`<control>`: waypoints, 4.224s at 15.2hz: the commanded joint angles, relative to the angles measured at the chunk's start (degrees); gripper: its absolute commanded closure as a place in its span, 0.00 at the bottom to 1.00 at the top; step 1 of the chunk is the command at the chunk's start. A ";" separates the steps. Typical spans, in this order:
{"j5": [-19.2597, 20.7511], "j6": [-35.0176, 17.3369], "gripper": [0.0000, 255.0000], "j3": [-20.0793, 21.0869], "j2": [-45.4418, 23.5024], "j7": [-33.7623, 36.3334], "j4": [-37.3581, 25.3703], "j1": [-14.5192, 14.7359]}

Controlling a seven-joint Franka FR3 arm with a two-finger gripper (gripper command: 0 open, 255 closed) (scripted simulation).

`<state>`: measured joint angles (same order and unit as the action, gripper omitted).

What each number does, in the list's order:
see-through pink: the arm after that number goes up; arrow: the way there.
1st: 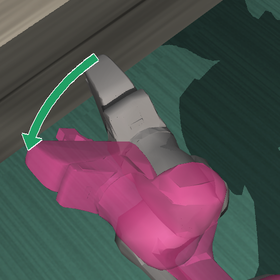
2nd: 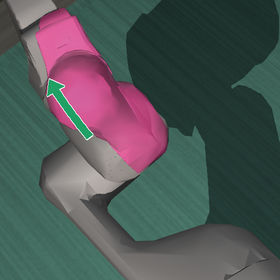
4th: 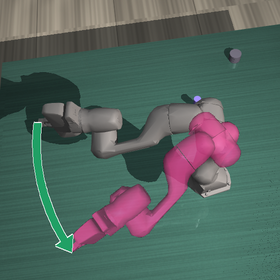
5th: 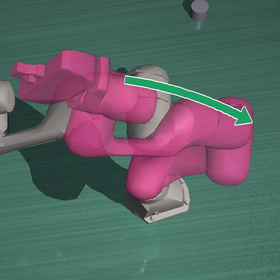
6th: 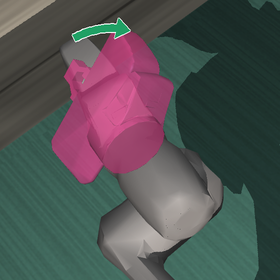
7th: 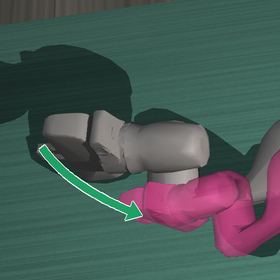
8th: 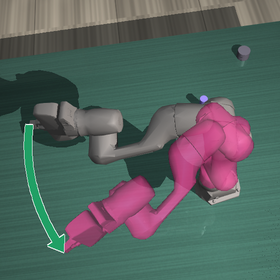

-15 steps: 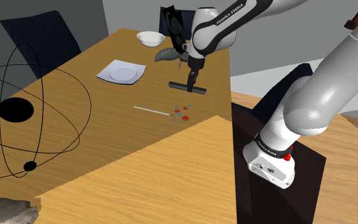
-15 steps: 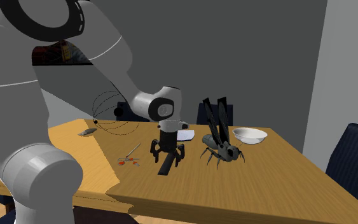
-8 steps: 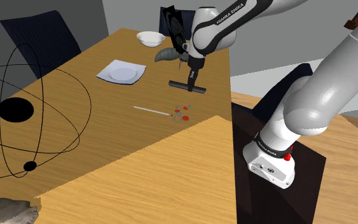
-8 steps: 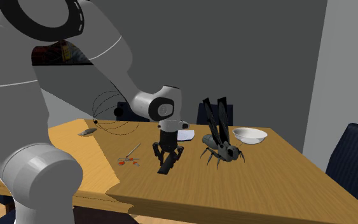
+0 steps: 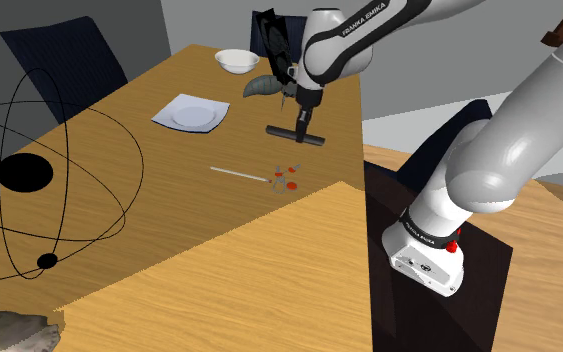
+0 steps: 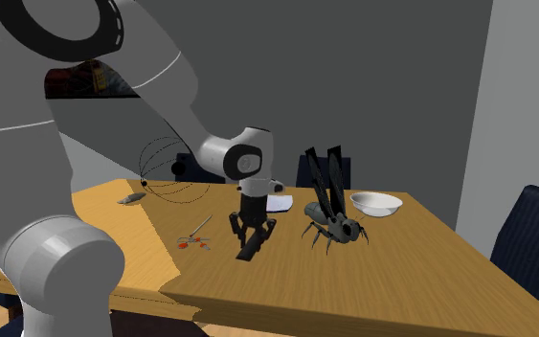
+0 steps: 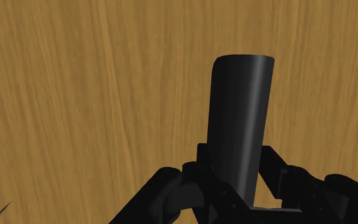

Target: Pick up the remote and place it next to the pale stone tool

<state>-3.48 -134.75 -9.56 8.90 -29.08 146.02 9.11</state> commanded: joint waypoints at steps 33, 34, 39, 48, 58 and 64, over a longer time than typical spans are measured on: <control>-4.04 13.70 1.00 15.73 8.06 23.54 -7.24 9.69; -4.33 13.55 1.00 16.71 7.51 24.96 -7.78 10.32; -5.11 12.86 1.00 21.43 3.84 32.18 -11.48 13.26; -2.99 12.51 1.00 28.89 -6.12 45.78 -22.11 17.98; 4.57 15.38 1.00 33.73 -21.65 61.12 -40.31 25.16; 9.86 19.91 1.00 34.24 -32.99 68.77 -55.59 31.77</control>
<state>5.56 -115.78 24.63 -22.30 38.47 93.14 39.71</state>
